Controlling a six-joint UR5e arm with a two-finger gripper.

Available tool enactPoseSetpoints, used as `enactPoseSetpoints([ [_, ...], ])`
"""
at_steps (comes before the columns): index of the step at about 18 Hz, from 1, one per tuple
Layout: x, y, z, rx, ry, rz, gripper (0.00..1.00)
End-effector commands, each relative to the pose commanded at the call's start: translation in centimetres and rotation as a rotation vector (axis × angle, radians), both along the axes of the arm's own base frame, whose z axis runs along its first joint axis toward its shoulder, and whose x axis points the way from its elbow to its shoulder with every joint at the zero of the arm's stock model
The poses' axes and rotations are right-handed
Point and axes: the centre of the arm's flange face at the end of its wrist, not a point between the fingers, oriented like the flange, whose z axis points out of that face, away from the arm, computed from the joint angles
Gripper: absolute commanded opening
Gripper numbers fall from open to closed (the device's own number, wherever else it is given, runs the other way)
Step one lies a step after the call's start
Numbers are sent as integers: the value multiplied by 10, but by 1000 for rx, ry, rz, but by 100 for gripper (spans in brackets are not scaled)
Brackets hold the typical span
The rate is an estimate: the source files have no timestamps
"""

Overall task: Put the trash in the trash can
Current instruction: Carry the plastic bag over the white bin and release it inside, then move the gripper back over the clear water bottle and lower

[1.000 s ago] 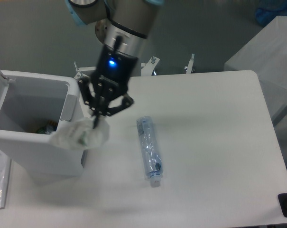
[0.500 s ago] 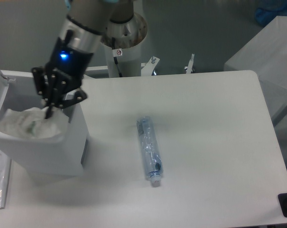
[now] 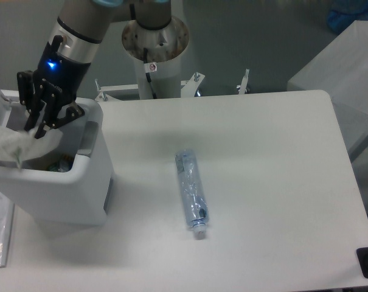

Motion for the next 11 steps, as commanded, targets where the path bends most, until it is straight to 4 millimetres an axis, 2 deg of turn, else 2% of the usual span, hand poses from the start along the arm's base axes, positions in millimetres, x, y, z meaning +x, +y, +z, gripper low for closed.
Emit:
enactPoseSetpoints([
  [1, -5, -1, 1, 1, 1, 9, 100],
  [3, -28, -7, 6, 12, 10, 51, 100],
  [5, -64, -6, 18, 28, 23, 105, 100],
  [6, -83, 4, 16, 25, 15, 125, 100],
  [8, -118, 7, 38, 59, 35, 171, 100],
  [11, -174, 16, 39, 61, 40, 231, 100],
])
